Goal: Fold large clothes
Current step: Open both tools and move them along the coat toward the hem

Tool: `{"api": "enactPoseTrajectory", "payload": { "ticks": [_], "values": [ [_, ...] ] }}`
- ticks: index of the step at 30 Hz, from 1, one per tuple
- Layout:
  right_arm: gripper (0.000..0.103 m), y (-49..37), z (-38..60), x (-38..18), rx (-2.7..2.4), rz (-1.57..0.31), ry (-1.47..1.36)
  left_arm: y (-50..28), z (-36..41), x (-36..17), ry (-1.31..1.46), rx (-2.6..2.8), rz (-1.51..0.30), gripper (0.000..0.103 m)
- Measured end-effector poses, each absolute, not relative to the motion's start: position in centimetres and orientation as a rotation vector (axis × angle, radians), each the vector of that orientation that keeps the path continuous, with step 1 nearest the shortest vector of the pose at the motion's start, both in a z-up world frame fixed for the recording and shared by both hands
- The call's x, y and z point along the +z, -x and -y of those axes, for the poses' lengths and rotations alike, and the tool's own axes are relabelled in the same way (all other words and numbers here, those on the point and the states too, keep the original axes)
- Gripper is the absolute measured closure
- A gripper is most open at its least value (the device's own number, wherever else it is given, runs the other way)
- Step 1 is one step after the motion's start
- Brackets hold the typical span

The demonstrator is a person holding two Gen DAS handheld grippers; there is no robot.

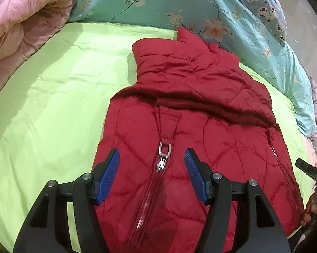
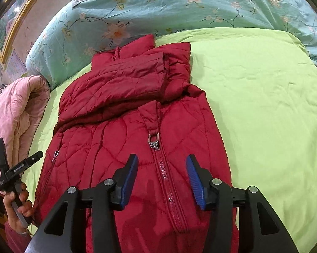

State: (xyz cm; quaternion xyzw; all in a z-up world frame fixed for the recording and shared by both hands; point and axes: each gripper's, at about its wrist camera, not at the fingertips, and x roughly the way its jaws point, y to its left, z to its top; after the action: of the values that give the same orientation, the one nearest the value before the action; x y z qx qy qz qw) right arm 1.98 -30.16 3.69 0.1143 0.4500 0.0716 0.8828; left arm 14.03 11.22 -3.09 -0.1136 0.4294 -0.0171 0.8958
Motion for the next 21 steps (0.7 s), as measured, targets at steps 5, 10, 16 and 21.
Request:
{"api": "enactPoseTrajectory", "payload": {
  "ticks": [5,10,16,21],
  "values": [
    [0.048,-1.0,30.6,3.8,0.154,-0.943,-0.238,-12.4,-11.7,-3.3,0.214,-0.04,-0.905,0.041],
    [0.047,0.4,31.7,3.9,0.137,-0.953,-0.228,-10.9,-13.1,-3.4,0.22,-0.029,-0.92,0.037],
    [0.032,2.0,33.6,3.8,0.112,-0.968,-0.237,-8.9,-14.4,-4.0,0.201,-0.003,-0.938,0.03],
    [0.032,3.6,35.2,3.2,0.09,-1.001,-0.268,-7.4,-15.7,-4.6,0.246,-0.019,-0.965,0.028]
  ]
}}
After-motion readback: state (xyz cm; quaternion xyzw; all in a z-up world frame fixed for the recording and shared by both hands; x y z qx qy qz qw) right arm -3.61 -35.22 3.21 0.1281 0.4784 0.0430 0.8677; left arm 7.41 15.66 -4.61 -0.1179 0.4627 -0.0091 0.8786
